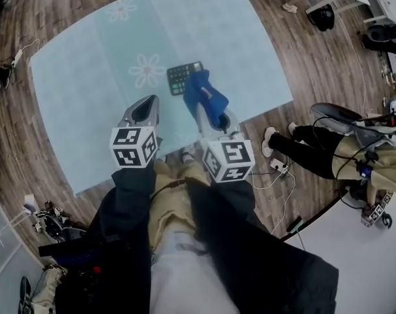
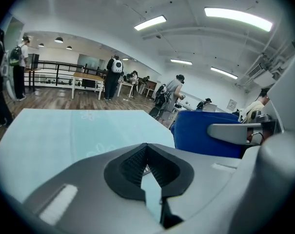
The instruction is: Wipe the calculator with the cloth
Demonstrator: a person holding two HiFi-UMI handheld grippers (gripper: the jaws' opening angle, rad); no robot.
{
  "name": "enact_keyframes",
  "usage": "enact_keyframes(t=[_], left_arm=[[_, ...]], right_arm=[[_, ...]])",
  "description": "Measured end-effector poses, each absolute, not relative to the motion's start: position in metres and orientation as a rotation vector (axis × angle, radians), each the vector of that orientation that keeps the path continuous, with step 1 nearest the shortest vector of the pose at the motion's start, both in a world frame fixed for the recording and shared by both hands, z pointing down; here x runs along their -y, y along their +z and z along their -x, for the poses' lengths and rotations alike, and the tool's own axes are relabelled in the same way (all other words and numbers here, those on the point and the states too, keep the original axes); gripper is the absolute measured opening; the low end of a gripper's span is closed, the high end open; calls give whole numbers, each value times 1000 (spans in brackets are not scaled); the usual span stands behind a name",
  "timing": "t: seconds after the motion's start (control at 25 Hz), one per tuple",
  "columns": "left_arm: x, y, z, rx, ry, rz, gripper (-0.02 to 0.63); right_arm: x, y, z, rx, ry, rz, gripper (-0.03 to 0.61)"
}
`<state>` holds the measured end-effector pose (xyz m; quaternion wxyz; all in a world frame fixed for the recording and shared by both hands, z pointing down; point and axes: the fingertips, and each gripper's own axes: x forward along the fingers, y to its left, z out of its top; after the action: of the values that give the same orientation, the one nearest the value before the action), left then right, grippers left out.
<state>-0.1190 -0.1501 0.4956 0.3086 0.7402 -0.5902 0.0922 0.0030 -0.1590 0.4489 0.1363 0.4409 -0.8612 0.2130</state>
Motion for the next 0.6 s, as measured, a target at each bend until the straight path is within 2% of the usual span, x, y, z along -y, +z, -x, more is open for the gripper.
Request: enact_keyframes(t=[0.6], left_arm=[[156, 598, 95, 1418, 385, -1770, 0]], right_arm=[[201, 545, -9, 2329, 723, -1155, 63]])
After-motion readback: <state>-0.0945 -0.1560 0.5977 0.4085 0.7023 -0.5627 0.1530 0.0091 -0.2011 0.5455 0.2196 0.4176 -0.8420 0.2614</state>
